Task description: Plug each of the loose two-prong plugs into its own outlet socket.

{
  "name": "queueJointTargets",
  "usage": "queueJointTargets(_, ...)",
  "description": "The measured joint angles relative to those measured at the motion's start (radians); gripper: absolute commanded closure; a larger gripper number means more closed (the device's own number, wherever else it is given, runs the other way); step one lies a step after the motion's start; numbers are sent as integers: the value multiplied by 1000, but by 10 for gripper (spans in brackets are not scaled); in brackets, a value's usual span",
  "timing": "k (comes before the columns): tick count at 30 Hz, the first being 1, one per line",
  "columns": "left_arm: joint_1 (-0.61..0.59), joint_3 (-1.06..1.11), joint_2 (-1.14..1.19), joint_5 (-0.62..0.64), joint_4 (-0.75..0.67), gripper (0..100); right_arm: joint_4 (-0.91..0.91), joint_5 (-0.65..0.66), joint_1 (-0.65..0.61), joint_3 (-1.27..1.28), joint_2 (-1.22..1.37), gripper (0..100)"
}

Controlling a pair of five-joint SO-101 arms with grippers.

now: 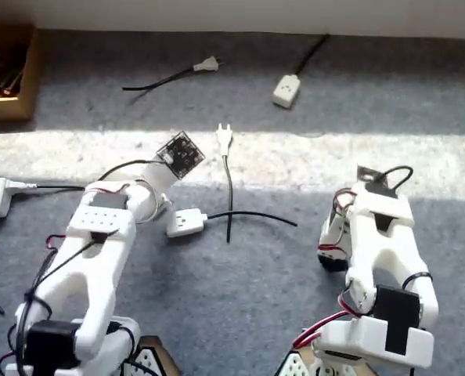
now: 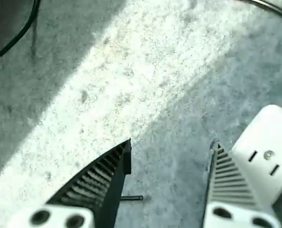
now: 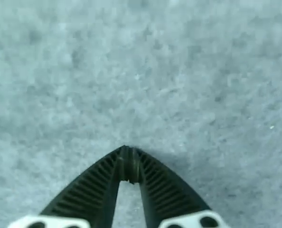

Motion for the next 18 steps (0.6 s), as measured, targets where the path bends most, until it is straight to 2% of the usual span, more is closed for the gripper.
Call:
queueJointTargets(4,20,-89,144,0,38,751,-75,12,68,94,-58,992)
queueJointTargets(8,89,-120,137,0,189,751,-172,9,97,198,-175,992)
queueJointTargets(15,319,-80,-147,2,562,752,-242,8,101,330,-371,992)
queueJointTargets(18,413,12,-282,6,638,752,-244,8,101,348,-423,992)
